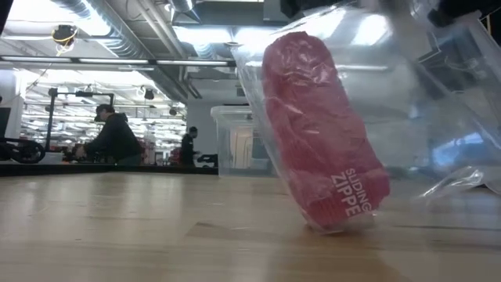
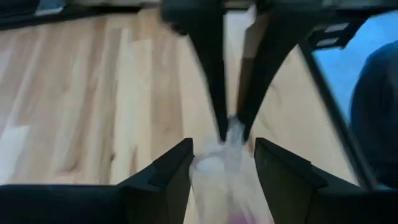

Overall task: Roll bandage
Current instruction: Close the transparent zip bag

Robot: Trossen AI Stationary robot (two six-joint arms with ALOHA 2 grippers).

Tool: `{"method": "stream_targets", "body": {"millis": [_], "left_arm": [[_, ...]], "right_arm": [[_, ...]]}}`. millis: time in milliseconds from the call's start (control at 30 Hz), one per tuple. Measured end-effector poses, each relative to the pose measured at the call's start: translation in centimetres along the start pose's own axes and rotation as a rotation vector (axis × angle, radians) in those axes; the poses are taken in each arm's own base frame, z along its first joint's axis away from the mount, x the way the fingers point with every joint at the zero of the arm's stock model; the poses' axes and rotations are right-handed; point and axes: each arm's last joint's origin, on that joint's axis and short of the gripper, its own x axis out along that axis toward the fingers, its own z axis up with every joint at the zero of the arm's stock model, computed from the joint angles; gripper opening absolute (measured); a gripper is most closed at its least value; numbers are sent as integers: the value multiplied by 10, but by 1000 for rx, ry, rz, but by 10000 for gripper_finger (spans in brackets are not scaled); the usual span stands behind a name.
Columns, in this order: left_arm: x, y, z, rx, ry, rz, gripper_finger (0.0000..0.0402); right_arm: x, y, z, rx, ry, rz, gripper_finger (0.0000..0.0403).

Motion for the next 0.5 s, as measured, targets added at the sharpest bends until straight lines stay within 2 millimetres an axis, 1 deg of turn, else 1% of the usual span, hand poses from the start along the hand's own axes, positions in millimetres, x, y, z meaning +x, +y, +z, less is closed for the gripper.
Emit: {"method": "stream_targets", "body": {"millis": [133, 233, 333, 500], "left_arm": [[7, -3, 2, 16, -45, -32, 153], [8, -5, 2, 29, -57, -33, 135], [8, -4, 2, 15, -53, -26, 103], [8, -4, 1, 39, -43, -21, 28]], "right_arm": [[0, 0, 0, -1, -4, -5, 35], [0, 0, 0, 0, -4, -4, 35], [0, 0, 0, 0, 0, 1, 35], [0, 0, 0, 0, 2, 3, 35]]}}
